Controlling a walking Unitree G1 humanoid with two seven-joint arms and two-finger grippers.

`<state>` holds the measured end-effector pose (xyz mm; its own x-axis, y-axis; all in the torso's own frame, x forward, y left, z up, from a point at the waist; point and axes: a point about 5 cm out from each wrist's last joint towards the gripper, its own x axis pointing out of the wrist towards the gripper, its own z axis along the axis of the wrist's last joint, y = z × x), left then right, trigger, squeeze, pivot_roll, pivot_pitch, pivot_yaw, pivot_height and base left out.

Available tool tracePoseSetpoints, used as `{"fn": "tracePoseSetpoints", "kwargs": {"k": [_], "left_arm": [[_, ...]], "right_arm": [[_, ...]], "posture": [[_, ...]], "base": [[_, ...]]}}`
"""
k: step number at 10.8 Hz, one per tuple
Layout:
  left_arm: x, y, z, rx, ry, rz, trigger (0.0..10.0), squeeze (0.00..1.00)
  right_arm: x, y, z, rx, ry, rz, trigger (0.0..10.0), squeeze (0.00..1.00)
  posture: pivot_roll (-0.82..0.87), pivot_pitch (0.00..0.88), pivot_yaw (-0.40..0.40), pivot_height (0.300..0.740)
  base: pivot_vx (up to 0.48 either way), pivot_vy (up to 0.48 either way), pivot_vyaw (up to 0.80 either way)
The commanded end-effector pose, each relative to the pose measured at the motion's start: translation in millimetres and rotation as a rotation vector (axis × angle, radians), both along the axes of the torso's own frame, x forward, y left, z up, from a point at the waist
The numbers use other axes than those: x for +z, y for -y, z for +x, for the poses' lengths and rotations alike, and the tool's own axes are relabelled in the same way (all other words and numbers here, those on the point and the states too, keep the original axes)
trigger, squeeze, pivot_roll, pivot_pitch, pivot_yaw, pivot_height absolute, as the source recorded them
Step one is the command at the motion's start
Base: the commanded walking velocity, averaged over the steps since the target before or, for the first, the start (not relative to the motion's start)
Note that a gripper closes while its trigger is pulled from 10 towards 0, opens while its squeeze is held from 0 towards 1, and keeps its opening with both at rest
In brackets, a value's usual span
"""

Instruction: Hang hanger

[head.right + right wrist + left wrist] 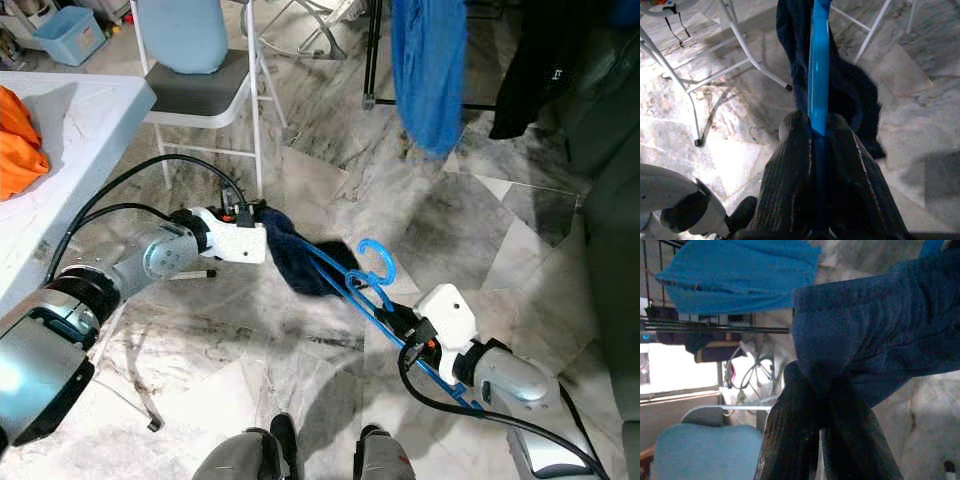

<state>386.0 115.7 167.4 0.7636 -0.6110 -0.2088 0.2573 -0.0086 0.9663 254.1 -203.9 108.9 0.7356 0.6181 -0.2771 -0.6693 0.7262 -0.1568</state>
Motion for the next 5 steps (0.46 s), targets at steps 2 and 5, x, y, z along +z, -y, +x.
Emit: {"fn": "tracePoseSetpoints", "kwargs": {"k": [2,5], "left_arm": [[-0.9,-2.1,-1.4,-0.002,-0.016,-0.036,10.0,0.0],[-11.9,-7.3,-2.1,0.029,-0.045,0.037,10.0,0.0]], "right_arm": [[2.4,-2.5,-4.7,0.024,-0.003,0.001,10.0,0.0],[11.4,-8.6,-11.0,0.074,-0.013,0.051,10.0,0.0]], "posture": [[-0.09,0.284,0.14,0.74],[-0.09,0.278,0.143,0.74]], "base": [[0.0,0.0,0.0],[0.0,0.0,0.0]]}}
